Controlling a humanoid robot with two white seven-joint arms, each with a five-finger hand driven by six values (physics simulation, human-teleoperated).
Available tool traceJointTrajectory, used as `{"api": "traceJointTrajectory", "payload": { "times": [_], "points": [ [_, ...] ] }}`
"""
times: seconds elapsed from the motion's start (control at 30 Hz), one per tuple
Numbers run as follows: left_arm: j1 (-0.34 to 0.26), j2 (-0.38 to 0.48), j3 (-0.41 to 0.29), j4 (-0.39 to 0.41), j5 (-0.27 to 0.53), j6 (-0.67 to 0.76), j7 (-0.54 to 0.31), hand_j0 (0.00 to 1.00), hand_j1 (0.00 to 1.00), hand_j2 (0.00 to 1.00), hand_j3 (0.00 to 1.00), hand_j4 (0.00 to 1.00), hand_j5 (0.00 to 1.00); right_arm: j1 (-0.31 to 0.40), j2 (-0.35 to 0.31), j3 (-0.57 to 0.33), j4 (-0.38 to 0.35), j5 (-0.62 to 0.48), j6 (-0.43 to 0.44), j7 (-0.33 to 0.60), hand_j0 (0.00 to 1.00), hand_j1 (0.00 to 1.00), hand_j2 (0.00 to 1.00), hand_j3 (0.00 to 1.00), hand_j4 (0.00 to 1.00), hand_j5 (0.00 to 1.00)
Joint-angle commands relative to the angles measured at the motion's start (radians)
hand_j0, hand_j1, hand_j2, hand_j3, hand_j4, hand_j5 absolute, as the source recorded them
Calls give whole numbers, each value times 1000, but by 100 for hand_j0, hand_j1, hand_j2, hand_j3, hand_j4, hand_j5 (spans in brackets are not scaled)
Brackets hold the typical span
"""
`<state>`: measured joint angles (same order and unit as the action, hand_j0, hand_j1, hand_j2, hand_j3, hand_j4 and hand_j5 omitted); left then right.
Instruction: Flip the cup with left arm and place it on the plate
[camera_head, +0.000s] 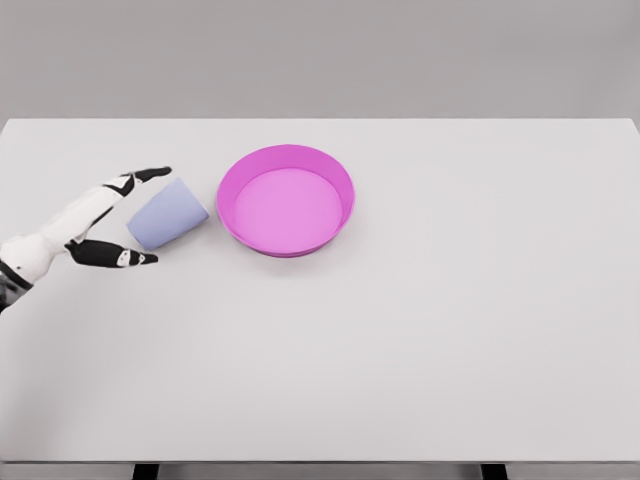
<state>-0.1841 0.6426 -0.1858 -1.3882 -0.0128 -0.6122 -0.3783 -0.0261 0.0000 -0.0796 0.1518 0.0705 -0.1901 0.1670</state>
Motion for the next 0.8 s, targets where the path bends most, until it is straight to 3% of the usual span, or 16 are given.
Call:
{"api": "traceJointTrajectory", "payload": {
  "times": [0.0,0.13,0.3,0.4,0.43,0.53,0.6,0.7,0.77],
  "points": [
    [0,-32,0,3,-10,1,-30,100,100,100,100,100,100,0,0,0,0,0,0,0,100,100,100,100,100,100],
    [-15,-35,6,72,-7,1,-30,100,100,100,100,100,100,2,0,0,0,0,0,0,100,100,100,100,100,100],
    [-17,-78,6,74,-9,1,-31,100,100,100,100,100,100,2,0,0,0,0,0,0,100,100,100,100,100,100],
    [-12,-61,11,15,-9,41,-139,100,100,100,100,100,100,2,0,0,0,0,0,0,100,100,100,100,100,100],
    [-8,-6,11,-29,-9,57,-142,100,100,100,100,100,100,2,0,0,0,0,0,0,100,100,100,100,100,100],
    [32,123,68,-45,-7,55,-148,100,100,100,100,100,100,0,0,0,0,0,0,0,100,100,100,100,100,100],
    [57,337,65,-141,5,65,-137,100,100,100,100,100,100,2,0,1,0,0,0,0,100,100,100,100,100,100],
    [98,607,51,-199,46,154,-106,100,100,100,100,100,100,2,0,0,0,0,0,0,100,100,100,100,100,100],
    [97,675,45,-199,93,157,-106,100,100,100,100,100,100,0,0,0,0,0,0,0,100,100,100,100,100,100]
  ]
}}
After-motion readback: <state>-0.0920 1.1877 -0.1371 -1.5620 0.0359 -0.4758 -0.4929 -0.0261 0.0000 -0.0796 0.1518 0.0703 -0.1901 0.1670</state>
